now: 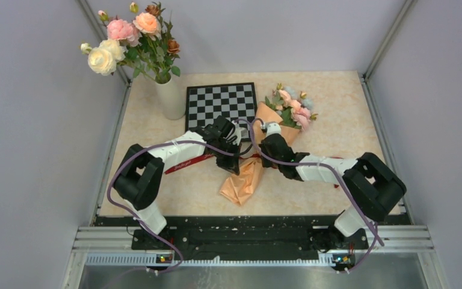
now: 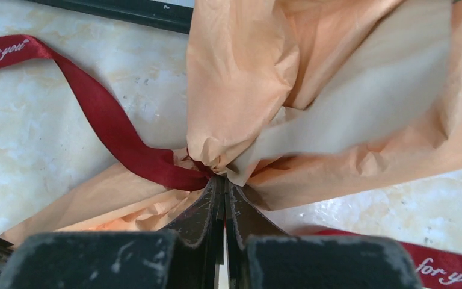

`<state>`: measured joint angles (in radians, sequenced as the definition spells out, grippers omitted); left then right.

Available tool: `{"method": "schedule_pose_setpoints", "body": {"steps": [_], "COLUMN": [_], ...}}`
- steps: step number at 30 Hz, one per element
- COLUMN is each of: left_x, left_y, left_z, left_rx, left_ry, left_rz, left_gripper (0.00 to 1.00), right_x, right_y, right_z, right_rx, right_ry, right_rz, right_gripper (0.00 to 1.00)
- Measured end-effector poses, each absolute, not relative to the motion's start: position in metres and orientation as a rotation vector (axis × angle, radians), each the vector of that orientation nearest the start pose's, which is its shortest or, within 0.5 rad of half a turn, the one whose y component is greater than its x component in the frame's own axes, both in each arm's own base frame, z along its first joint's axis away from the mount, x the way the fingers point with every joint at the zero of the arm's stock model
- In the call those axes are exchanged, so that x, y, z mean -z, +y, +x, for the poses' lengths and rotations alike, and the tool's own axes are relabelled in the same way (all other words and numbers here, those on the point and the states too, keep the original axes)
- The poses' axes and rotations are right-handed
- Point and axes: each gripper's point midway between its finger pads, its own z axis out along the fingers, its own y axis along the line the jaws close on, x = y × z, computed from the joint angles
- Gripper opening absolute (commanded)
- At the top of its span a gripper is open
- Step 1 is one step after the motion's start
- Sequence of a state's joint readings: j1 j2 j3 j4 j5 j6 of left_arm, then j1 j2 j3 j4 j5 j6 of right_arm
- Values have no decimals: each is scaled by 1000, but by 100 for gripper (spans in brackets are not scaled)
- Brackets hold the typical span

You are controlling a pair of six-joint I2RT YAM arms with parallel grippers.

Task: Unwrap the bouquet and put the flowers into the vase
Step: Untie the ribbon from the wrapping paper.

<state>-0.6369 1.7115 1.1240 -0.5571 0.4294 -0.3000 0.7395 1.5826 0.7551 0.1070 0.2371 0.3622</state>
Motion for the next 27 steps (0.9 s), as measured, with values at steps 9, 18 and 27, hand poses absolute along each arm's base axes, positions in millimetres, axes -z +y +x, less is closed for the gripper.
{"method": "schedule_pose_setpoints", "body": {"steps": [9, 18, 27], "left_x": [-60, -56, -55], "left_y": [-281, -279, -277], "left_z": [233, 231, 229], "left_rx": [840, 832, 823], "left_ry": [2782, 2804, 2818], "left_rz": [615, 613, 612], "left_gripper": [0, 0, 0], "right_x": [-61, -65, -85], "right_y": [216, 197, 210], "right_z": [307, 306, 292], "right_rx": [-254, -199, -336], "right_ry": [2161, 2122, 2106], "right_rz": [-102, -4, -127], "right_gripper": [0, 0, 16]}}
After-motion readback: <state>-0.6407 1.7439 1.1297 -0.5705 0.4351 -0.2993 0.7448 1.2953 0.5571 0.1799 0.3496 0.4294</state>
